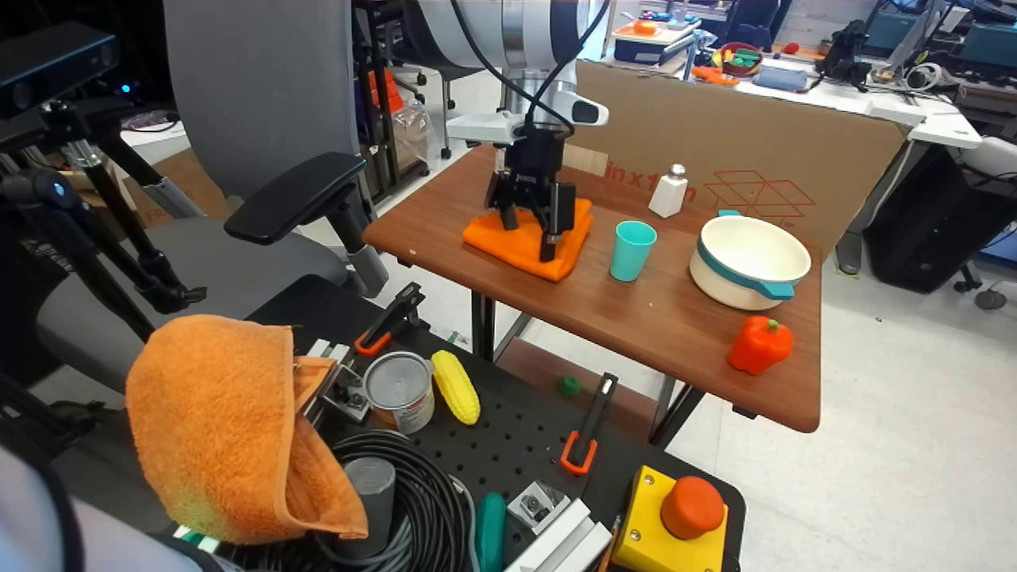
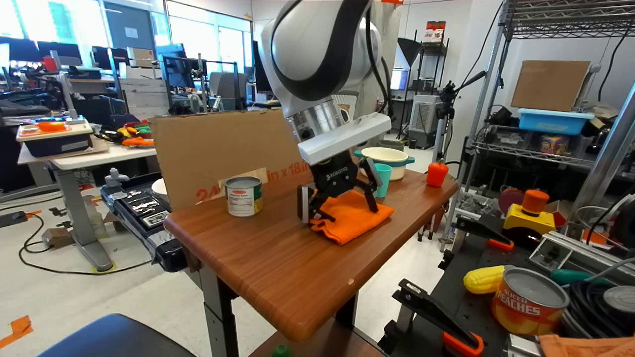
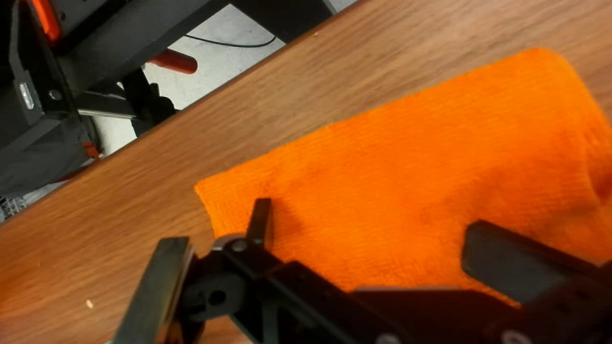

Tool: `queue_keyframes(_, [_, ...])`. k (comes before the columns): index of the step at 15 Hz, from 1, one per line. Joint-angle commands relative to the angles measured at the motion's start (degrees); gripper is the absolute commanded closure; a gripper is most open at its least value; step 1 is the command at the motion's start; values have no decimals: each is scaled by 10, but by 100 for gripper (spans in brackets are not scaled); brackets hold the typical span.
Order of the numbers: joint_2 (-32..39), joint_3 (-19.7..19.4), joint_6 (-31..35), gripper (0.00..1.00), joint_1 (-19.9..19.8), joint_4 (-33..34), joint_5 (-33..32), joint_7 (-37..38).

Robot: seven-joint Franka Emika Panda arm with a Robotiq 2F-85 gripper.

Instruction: Slide the orange cloth to the right

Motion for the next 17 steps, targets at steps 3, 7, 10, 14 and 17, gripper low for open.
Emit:
queue_keyframes(3, [-16,4,-11,0,3,-2,-19,-2])
queue_keyframes(7, [-102,31,-20,0,-10,-59,8,-55])
queue_keyframes(10, [-199,50,-19,0,-30,-126,35,-124])
queue_keyframes(14, [-188,50,-19,0,-29,-109,22,-106])
queue_keyframes(17, [-196,51,-19,0,-31,-121,23,-109])
